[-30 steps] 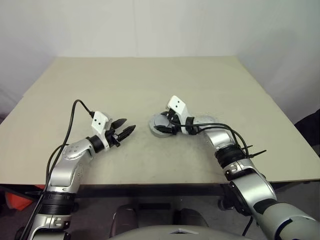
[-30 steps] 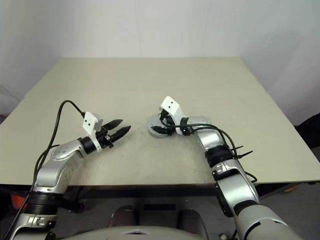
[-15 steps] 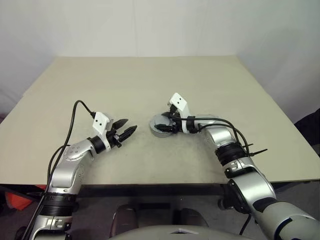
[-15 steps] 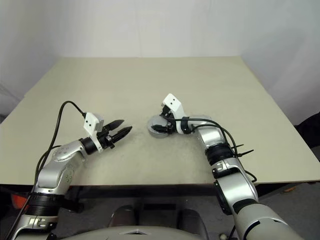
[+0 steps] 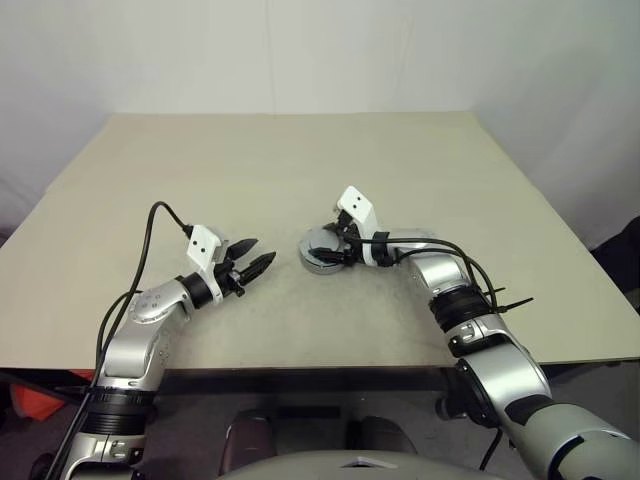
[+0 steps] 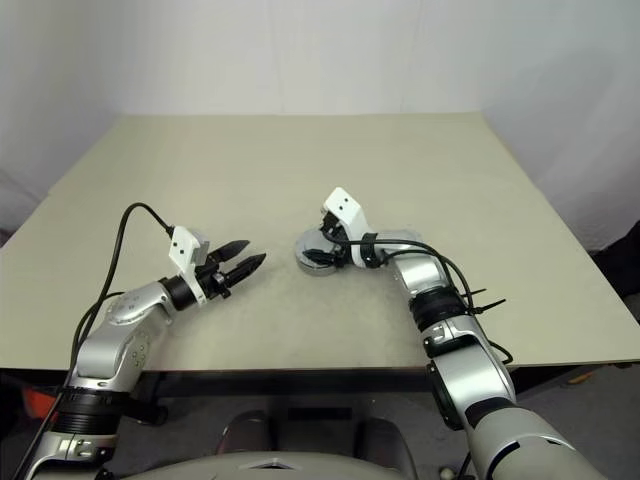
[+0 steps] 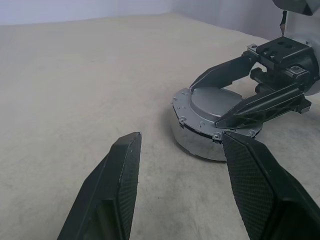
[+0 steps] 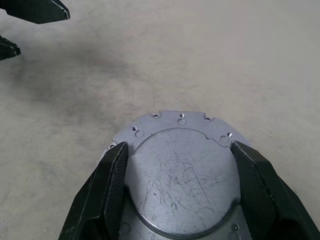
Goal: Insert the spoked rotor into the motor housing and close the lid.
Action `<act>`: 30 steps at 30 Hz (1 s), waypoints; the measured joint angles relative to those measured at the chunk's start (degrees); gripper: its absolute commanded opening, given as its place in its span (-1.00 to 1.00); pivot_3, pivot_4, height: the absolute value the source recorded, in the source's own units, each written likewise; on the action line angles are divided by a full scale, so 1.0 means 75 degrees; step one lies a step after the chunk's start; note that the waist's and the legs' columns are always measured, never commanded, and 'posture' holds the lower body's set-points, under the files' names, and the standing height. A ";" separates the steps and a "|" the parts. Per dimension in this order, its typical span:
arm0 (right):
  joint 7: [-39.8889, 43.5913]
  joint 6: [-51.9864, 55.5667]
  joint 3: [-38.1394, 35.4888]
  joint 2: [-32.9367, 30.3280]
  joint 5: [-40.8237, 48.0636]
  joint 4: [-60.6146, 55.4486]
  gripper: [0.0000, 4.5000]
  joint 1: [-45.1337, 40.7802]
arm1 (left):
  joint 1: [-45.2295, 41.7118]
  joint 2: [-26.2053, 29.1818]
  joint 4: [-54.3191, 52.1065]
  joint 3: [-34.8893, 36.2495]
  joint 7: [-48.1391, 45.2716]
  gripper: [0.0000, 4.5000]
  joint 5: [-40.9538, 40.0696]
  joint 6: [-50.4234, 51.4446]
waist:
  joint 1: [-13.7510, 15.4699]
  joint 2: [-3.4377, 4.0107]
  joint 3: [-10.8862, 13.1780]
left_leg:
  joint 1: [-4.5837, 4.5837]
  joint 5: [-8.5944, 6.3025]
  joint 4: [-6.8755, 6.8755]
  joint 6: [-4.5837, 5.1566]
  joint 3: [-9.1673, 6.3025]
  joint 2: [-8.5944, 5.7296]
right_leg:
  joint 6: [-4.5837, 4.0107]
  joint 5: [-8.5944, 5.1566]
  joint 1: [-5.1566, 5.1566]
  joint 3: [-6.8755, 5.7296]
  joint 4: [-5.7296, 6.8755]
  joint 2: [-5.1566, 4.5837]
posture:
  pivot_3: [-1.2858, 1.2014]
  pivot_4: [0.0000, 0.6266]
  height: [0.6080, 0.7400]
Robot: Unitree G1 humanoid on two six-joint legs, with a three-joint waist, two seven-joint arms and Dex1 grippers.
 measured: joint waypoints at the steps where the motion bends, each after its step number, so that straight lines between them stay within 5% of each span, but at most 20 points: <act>1: 0.0008 -0.0027 0.0045 -0.0003 -0.0041 0.0000 0.39 0.0001 | 0.0000 0.0000 0.0000 0.0000 0.0002 0.21 0.0003 0.0000 | -0.0003 0.0000 0.0000 | 0.0001 0.0000 0.0000 0.0000 0.0000 0.0000 | 0.0000 0.0000 0.0000 0.0000 0.0000 0.0000 | 0.03 -1.00 1.00; 21: -0.0091 -0.0337 0.0261 -0.0049 -0.0174 0.0325 0.39 -0.0086 | -0.0531 -0.0440 0.0533 0.0082 0.0592 0.21 -0.0009 0.0384 | 0.0003 0.0000 -0.0005 | 0.0068 0.0000 0.0001 -0.0001 0.0000 -0.0003 | 0.0003 -0.0002 0.0074 0.0001 0.0000 -0.0003 | 0.03 -1.00 1.00; 24: -0.0080 -0.0346 0.0266 -0.0038 -0.0174 0.0347 0.39 -0.0099 | -0.0792 -0.0520 0.0888 0.0095 0.0593 -0.03 -0.0048 0.0452 | -0.0005 -0.0001 -0.0006 | 0.0077 0.0000 -0.0001 0.0000 0.0000 -0.0003 | 0.0003 -0.0002 0.0082 0.0002 -0.0003 -0.0002 | 0.03 -1.00 1.00; 30: -0.0119 -0.0348 0.0262 -0.0033 -0.0175 0.0368 0.39 -0.0106 | -0.1262 -0.0513 0.1303 -0.0088 0.0090 -0.91 -0.0039 0.0412 | 0.0000 -0.0001 -0.0006 | 0.0080 0.0001 -0.0001 -0.0001 0.0000 -0.0003 | 0.0003 -0.0002 0.0083 0.0002 -0.0002 -0.0002 | 0.03 -1.00 1.00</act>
